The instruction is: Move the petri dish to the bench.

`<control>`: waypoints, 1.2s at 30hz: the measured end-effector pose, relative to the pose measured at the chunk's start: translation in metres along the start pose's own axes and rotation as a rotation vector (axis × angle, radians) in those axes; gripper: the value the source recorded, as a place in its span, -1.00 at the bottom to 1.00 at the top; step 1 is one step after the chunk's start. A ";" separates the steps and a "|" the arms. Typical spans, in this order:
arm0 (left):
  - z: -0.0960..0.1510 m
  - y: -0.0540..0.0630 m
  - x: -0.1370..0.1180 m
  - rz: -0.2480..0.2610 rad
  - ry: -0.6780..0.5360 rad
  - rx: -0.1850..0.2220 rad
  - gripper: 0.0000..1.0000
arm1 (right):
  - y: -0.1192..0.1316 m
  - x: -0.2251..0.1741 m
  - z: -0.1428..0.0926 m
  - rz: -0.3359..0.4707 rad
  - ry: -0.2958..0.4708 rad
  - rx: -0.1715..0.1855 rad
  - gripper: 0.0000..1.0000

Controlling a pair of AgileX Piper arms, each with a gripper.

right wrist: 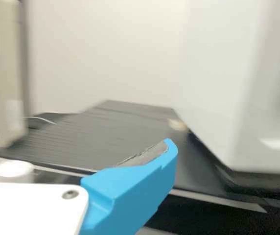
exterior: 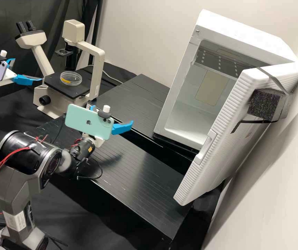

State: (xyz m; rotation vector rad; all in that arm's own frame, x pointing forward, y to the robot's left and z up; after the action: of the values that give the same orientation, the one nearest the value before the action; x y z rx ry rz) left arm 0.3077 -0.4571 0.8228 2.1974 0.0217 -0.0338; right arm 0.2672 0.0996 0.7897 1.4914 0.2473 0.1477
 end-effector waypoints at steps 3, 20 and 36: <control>0.000 0.000 0.000 0.000 0.000 0.000 1.00 | -0.008 0.004 -0.024 -0.023 0.086 -0.031 1.00; 0.000 0.000 0.000 0.000 0.000 0.000 1.00 | -0.033 0.065 -0.107 -0.135 0.274 0.056 1.00; 0.000 0.000 0.000 0.000 0.000 0.000 1.00 | -0.077 0.135 -0.154 -0.267 0.217 -0.039 1.00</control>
State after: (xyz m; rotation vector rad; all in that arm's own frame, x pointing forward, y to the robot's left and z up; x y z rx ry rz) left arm 0.3077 -0.4571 0.8228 2.1974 0.0217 -0.0338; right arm 0.3546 0.2760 0.6944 1.3894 0.6119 0.0993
